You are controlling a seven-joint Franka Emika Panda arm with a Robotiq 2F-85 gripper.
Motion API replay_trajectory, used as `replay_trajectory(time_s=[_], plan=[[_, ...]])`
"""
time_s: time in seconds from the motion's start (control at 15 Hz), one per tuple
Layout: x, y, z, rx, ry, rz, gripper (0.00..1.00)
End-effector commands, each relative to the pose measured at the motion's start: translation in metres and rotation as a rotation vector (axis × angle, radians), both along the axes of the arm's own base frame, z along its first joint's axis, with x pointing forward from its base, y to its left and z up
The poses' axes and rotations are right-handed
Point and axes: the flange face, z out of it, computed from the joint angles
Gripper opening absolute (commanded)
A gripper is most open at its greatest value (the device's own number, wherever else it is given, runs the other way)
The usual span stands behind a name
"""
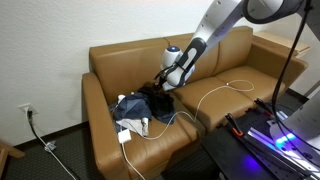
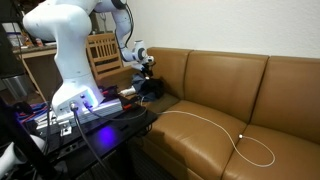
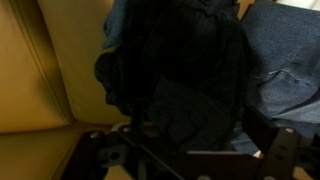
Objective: Move the black clothing and the jean trousers to the right
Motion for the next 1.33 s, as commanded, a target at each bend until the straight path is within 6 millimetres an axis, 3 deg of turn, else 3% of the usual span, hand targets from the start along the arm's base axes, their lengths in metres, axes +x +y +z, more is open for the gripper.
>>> replay_trajectory(time_s=[0.0, 0.2, 0.67, 0.73, 0.8, 0.93, 1.27], plan=[[0.001, 0.009, -0.006, 0.018, 0.003, 0.005, 1.0], [0.004, 0.026, -0.008, 0.061, 0.007, 0.016, 1.0], [0.014, 0.02, -0.05, 0.087, -0.035, -0.015, 1.0], [0.016, 0.017, -0.057, 0.081, -0.037, -0.019, 0.75], [0.018, 0.016, -0.061, 0.072, -0.036, -0.022, 0.74], [0.02, 0.013, -0.069, 0.068, -0.034, -0.028, 0.6], [0.031, 0.014, -0.06, 0.091, -0.064, -0.059, 0.24]])
